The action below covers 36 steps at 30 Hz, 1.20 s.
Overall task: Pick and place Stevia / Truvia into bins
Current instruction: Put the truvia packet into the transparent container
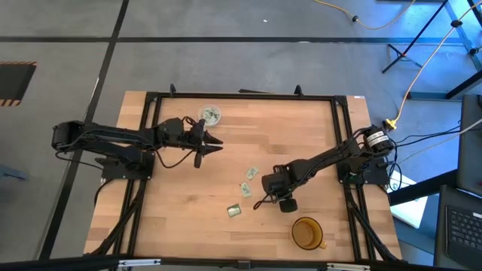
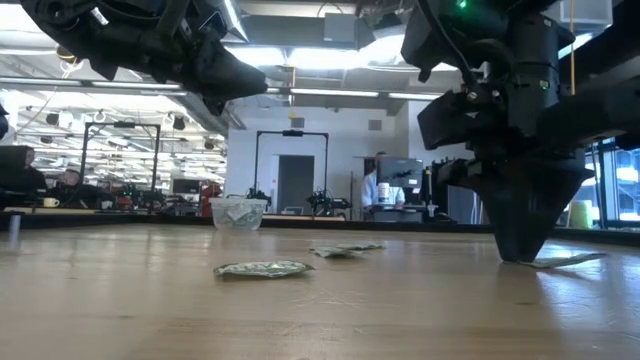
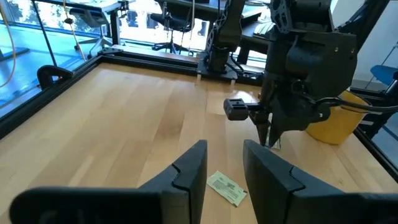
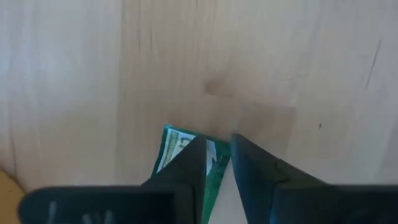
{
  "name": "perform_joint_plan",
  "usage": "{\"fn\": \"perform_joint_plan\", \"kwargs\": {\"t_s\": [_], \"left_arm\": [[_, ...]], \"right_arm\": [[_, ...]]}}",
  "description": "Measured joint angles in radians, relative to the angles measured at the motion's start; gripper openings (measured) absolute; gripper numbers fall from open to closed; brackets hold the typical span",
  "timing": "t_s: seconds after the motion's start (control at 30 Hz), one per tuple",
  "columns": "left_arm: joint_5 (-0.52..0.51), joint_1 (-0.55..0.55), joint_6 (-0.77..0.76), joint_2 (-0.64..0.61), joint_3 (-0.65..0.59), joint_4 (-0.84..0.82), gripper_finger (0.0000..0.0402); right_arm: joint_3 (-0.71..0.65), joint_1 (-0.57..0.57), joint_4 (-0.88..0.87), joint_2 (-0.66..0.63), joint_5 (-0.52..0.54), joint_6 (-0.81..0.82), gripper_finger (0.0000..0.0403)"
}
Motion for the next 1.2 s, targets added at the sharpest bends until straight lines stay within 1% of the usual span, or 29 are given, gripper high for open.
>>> {"fn": "perform_joint_plan", "kwargs": {"t_s": [0.1,0.23,0.27,0.73,0.93,1.2], "left_arm": [[0.0,0.0,0.001,0.0,0.0,0.0,0.0097],[-0.001,0.0,0.0,0.0,0.0,0.001,0.0097],[-0.001,0.0,0.0,0.0,0.0,0.001,0.0097],[-0.001,0.0,0.0,0.0,0.0,0.001,0.0097],[-0.02,0.0,-0.001,0.0,0.0,0.001,0.0097],[-0.033,0.0,-0.001,0.0,0.0,0.001,0.0097]], "right_arm": [[0.0,0.005,-0.004,0.001,0.018,0.0,0.0057],[-0.001,0.004,-0.011,0.002,0.02,0.0,0.0013],[-0.001,0.004,-0.013,0.003,0.02,-0.002,0.0008],[-0.003,0.005,-0.024,0.003,0.03,0.01,0.0006],[-0.002,0.007,-0.03,0.003,0.035,-0.048,0.0006],[0.038,0.008,-0.078,0.01,0.045,-0.142,0.0009]]}}
